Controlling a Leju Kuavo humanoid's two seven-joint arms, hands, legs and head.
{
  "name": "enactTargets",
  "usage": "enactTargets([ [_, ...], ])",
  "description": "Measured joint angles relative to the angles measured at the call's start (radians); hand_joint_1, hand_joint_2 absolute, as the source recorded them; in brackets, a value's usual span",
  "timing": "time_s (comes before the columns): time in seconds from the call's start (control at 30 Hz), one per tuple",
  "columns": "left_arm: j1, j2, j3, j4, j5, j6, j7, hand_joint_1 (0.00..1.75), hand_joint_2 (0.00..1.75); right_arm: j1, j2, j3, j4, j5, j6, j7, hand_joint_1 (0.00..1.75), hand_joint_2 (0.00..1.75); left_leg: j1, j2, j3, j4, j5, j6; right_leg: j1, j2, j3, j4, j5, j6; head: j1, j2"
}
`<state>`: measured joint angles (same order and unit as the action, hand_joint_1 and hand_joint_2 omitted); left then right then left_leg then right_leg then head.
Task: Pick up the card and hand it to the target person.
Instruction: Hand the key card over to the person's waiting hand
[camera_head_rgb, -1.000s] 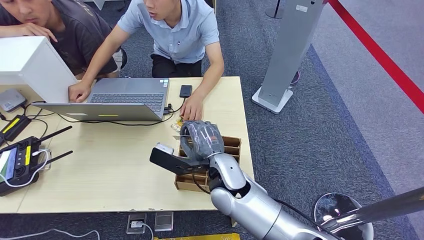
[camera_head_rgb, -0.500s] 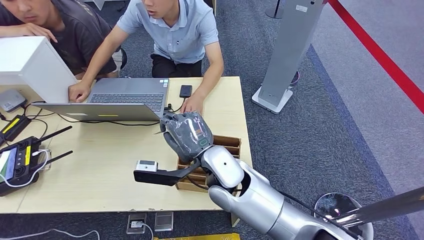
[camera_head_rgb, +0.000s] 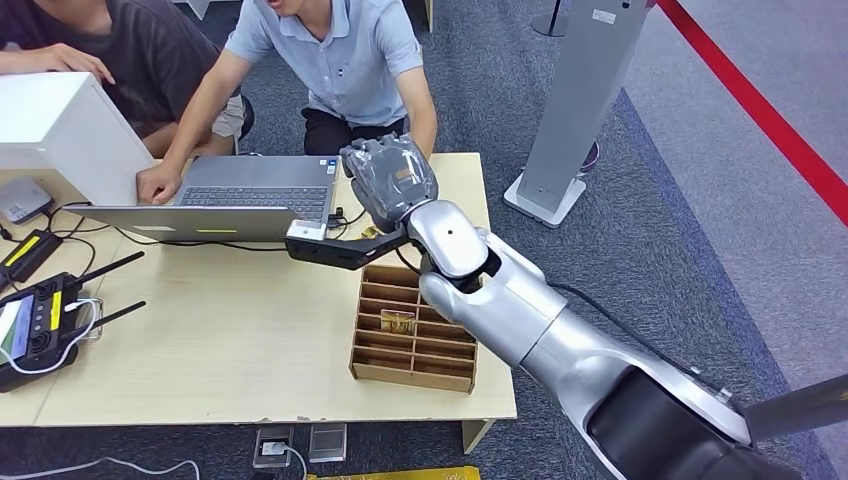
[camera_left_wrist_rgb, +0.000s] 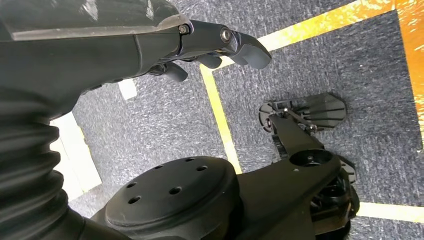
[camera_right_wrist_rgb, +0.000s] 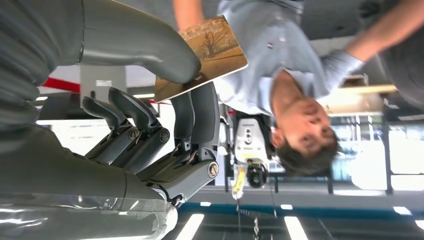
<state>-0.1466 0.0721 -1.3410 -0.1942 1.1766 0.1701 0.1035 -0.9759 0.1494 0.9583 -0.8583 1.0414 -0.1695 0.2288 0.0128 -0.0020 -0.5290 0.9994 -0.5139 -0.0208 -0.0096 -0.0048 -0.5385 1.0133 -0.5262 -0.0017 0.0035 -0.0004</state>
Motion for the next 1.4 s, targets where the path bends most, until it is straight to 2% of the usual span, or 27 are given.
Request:
enactTargets([
  [0.23,-0.004,0.004,-0.010,0.000,-0.001,0.000,0.000,0.00,1.75,-0.043,0.059,0.026,0.185,0.007,0.005,-0.010,1.75,1.75,0.000,0.000,0.000,0.000,0.000,0.000,0.000,0.000,0.000,0.000,0.000,0.000,0.001,0.000],
  [0.53,0.001,0.006,-0.017,0.000,0.003,0.001,-0.001,0.00,1.75,-0.050,0.121,0.080,0.301,0.035,0.021,-0.002,1.75,1.75,0.000,0.000,0.000,0.000,0.000,0.000,0.000,0.000,0.000,0.000,0.000,0.000,0.000,0.000],
  [0.67,0.002,0.007,-0.020,0.000,-0.005,-0.016,-0.005,0.00,1.75,-0.050,0.128,0.095,0.328,0.035,0.023,0.007,0.00,1.75,0.000,0.000,0.000,0.000,0.000,0.000,0.000,0.000,0.000,0.000,0.000,0.000,0.001,0.000],
  [0.97,0.001,0.008,-0.040,0.000,-0.012,-0.018,-0.006,0.00,1.75,-0.052,0.128,0.115,0.368,0.026,0.021,0.022,0.00,1.75,0.000,0.000,0.000,0.000,0.000,0.000,0.000,0.000,0.000,0.000,0.000,0.000,0.000,0.000],
  [1.23,0.003,0.008,-0.042,0.000,0.000,-0.002,-0.001,0.00,1.75,-0.067,0.111,0.116,0.382,-0.042,-0.021,0.029,0.00,1.75,0.000,0.000,0.000,0.000,0.000,0.000,0.000,0.000,0.000,0.000,0.000,0.000,0.001,0.000],
  [1.33,0.004,0.008,-0.042,0.000,0.004,-0.001,-0.001,0.00,1.75,-0.074,0.100,0.105,0.381,-0.082,-0.060,0.032,0.00,1.75,0.000,0.000,0.000,0.000,0.000,0.000,0.000,0.000,0.000,0.000,0.000,0.000,0.001,0.000],
  [1.4,0.007,0.008,-0.042,0.000,0.010,0.004,-0.001,0.00,1.75,-0.085,0.078,0.080,0.358,-0.167,-0.121,0.038,0.00,1.75,0.000,0.000,0.000,0.001,0.000,0.000,0.000,0.000,0.000,-0.001,0.000,0.000,0.000,0.000],
])
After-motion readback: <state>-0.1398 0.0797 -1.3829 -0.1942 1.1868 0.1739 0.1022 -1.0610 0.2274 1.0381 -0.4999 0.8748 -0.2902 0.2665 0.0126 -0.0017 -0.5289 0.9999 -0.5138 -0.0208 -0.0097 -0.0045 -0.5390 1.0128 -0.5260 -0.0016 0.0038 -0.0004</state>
